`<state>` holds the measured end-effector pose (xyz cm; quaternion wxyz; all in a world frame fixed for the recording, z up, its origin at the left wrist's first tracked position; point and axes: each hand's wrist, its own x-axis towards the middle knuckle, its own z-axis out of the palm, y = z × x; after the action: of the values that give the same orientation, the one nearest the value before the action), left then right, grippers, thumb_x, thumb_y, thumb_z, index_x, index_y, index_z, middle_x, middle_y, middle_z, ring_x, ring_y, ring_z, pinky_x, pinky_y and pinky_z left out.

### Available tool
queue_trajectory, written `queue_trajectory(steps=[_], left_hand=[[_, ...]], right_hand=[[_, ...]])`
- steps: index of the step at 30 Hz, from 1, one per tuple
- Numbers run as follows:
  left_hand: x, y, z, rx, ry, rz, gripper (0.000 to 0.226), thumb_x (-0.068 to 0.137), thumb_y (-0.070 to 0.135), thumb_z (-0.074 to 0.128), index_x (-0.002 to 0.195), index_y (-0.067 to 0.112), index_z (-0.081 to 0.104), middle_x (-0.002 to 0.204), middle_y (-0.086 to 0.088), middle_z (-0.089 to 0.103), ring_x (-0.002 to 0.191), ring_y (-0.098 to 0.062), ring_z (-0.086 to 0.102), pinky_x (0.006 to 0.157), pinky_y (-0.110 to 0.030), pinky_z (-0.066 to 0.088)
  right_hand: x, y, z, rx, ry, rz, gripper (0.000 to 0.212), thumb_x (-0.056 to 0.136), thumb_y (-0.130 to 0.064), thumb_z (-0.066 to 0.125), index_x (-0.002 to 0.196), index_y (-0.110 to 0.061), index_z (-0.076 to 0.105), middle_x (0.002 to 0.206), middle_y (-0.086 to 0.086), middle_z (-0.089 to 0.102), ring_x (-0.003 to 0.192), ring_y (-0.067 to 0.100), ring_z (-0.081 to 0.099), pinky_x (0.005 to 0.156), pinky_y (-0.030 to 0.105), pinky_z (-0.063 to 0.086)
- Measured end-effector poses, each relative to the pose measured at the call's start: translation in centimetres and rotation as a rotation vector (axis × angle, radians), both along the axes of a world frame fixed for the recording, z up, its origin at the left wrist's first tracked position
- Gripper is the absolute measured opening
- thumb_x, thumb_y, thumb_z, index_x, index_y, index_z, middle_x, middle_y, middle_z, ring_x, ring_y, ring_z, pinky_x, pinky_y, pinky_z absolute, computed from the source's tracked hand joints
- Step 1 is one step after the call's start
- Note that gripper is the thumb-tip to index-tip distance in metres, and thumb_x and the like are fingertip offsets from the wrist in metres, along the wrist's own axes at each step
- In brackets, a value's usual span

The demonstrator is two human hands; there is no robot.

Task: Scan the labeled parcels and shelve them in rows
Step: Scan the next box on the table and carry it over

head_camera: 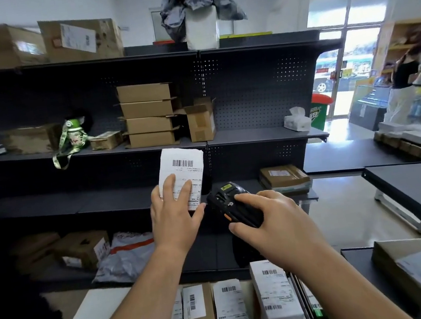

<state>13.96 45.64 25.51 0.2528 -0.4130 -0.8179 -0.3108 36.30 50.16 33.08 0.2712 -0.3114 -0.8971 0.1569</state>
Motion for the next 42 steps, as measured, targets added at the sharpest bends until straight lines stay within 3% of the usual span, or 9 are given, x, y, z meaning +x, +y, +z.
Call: queue_trajectory(steps=[9,15,19,28,32,39,42], left_hand=[[1.7,0.0,-0.4,-0.006,0.026,0.006,0.057,0.083,0.041,0.071,0.134,0.023,0.054,0.151,-0.003,0.030,0.136,-0.038,0.028,0.105,-0.057,0.041],[2.8,-1.0,-0.8,0.010,0.042,0.037,0.056,0.082,0.040,0.072,0.132,0.022,0.056,0.150,-0.005,0.033,0.135,-0.038,0.029,0.103,-0.057,0.041],[3.8,-2.5,-1.4,0.009,0.041,0.057,0.056,0.081,0.040,0.074,0.131,0.022,0.056,0.149,-0.006,0.034,0.133,-0.039,0.031,0.102,-0.058,0.042],[9.6,-11.0,-2.7,-0.025,-0.087,-0.011,0.057,0.086,0.046,0.068,0.137,0.026,0.051,0.152,0.003,0.026,0.139,-0.023,0.021,0.108,-0.046,0.037],[14.4,-15.7,-3.4,-0.044,-0.142,-0.090,0.057,0.086,0.048,0.067,0.138,0.031,0.050,0.154,0.008,0.023,0.140,-0.016,0.017,0.107,-0.041,0.038],[25.6,-23.9,-8.0,-0.137,-0.253,-0.305,0.057,0.084,0.046,0.068,0.136,0.031,0.051,0.152,0.008,0.026,0.140,-0.020,0.023,0.106,-0.046,0.039],[31.0,-26.2,-8.8,-0.187,-0.255,-0.394,0.058,0.085,0.048,0.067,0.137,0.032,0.049,0.153,0.009,0.026,0.141,-0.019,0.021,0.108,-0.047,0.038]], right_hand=[[2.5,0.4,0.8,-0.073,-0.072,0.047,0.051,0.080,-0.054,0.065,0.130,-0.048,0.055,0.113,-0.016,0.056,0.105,0.007,0.053,0.086,0.027,0.049],[3.7,0.5,1.0,-0.064,-0.119,0.104,0.046,0.082,-0.052,0.066,0.127,-0.047,0.057,0.090,-0.023,0.047,0.098,0.006,0.048,0.084,0.026,0.047],[4.2,0.7,-0.1,-0.078,-0.072,0.123,0.051,0.080,-0.054,0.066,0.129,-0.048,0.055,0.113,-0.017,0.054,0.110,0.009,0.051,0.089,0.027,0.046],[7.8,-2.5,-6.2,-0.063,0.142,0.075,0.054,0.080,-0.051,0.070,0.131,-0.041,0.057,0.128,-0.014,0.053,0.112,0.010,0.053,0.091,0.028,0.049],[12.7,-7.6,-9.1,-0.051,0.173,-0.021,0.056,0.080,-0.051,0.072,0.133,-0.038,0.059,0.135,-0.006,0.053,0.117,0.016,0.055,0.095,0.032,0.051],[25.6,-19.7,-13.9,-0.126,0.133,-0.251,0.058,0.076,-0.060,0.064,0.130,-0.041,0.059,0.137,-0.010,0.052,0.117,0.016,0.056,0.096,0.038,0.051],[31.9,-23.4,-14.5,-0.133,0.129,-0.336,0.056,0.078,-0.054,0.070,0.131,-0.040,0.060,0.136,-0.010,0.052,0.120,0.015,0.053,0.097,0.034,0.049]])
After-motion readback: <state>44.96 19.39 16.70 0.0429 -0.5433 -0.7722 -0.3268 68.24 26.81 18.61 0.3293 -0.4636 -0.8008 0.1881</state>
